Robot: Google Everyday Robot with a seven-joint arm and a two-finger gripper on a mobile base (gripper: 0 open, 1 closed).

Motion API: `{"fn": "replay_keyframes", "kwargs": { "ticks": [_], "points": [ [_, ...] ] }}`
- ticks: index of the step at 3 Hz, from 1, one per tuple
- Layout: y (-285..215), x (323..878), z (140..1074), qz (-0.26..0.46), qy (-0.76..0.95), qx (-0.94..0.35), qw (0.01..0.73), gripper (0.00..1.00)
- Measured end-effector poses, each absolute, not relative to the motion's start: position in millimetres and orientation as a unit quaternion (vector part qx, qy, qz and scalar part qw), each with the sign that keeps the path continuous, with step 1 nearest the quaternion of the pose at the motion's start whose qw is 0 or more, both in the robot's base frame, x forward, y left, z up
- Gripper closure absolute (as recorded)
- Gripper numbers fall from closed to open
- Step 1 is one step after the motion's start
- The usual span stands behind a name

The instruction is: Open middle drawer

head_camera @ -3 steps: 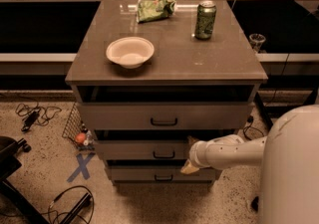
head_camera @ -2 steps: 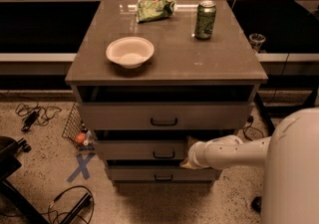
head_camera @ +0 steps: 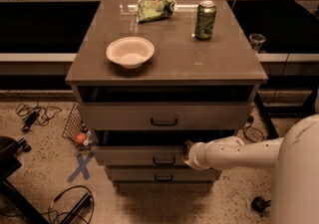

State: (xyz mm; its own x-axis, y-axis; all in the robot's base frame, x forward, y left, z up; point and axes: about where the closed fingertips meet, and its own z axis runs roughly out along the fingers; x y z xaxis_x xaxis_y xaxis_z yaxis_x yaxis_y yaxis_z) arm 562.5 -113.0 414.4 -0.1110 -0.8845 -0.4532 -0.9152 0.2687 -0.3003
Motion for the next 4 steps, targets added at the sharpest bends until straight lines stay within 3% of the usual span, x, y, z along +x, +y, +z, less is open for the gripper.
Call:
{"fn": "replay_keyframes", "kwargs": {
  "ticks": [4],
  "points": [
    [-114, 540, 422, 0.04, 0.749, -0.6, 0.279, 1.0]
  ]
}}
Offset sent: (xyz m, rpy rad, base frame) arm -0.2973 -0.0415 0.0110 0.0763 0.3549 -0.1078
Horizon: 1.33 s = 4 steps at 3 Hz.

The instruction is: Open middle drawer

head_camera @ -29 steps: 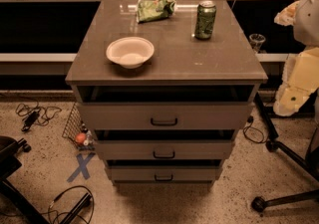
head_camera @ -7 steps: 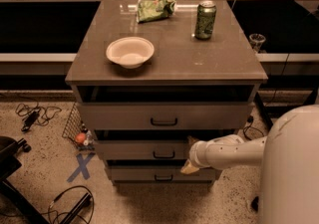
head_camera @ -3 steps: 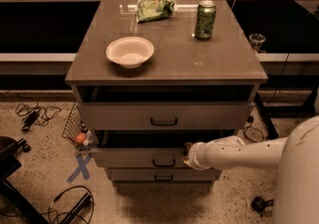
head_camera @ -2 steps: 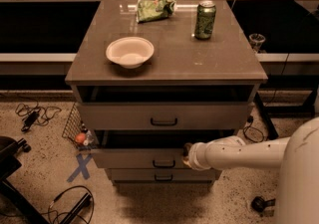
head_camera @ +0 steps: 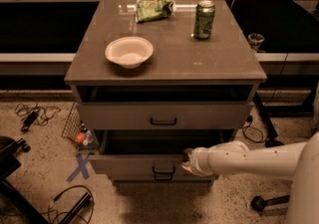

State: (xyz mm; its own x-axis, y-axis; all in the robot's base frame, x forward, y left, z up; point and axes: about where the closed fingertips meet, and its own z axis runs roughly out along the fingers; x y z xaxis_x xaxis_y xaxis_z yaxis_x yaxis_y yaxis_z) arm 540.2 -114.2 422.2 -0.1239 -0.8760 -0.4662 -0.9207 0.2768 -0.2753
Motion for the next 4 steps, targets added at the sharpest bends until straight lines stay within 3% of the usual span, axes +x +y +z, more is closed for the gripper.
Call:
{"fn": "replay_keyframes", "kwargs": {
  "ticks": [3, 4],
  "points": [
    [-115, 517, 430, 0.048, 0.749, -0.597, 0.285, 1.0],
    [-116, 518, 432, 0.048, 0.749, -0.597, 0.285, 0.87]
  ]
}}
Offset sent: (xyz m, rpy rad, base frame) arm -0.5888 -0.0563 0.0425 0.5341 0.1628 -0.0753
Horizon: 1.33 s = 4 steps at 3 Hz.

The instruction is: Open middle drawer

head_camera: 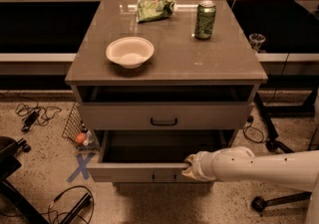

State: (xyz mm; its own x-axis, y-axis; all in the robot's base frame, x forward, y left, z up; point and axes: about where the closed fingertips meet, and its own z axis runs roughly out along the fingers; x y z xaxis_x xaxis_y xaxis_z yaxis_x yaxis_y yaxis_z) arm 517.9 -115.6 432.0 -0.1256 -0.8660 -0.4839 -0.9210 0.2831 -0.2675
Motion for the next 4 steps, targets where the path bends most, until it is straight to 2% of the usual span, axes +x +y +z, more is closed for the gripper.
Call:
{"fn": "replay_keyframes", "kwargs": {
  "ticks": [3, 4],
  "points": [
    [-113.7, 517.1, 430.7, 0.05, 0.748, -0.598, 0.284, 0.19],
    [-112.6, 516.7, 429.9, 0.051, 0.748, -0.598, 0.284, 0.0]
  ]
}}
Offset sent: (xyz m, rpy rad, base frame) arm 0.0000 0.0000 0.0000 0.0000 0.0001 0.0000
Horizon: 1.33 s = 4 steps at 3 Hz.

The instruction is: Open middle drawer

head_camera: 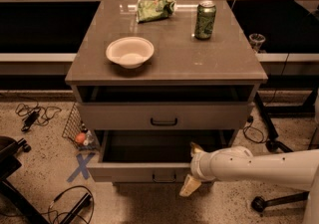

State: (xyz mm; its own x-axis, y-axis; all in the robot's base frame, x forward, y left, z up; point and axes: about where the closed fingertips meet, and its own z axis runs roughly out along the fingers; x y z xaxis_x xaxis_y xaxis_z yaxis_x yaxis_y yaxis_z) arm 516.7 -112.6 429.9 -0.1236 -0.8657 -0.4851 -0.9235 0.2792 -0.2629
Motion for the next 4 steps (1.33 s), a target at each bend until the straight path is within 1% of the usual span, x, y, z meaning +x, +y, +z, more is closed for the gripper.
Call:
{"fn": "replay_keyframes", "kwargs": {
  "ticks": [1, 2, 3, 4],
  "points": [
    [-113, 517, 430, 0.051, 0.748, -0.598, 0.284, 0.0],
    [-113, 513, 430, 0.052, 0.749, -0.598, 0.28, 0.26],
    [-122, 484, 438, 0.05, 0.763, -0.594, 0.25, 0.49],
    [-140, 441, 455, 0.041, 0.787, -0.582, 0.202, 0.72]
  ]
}}
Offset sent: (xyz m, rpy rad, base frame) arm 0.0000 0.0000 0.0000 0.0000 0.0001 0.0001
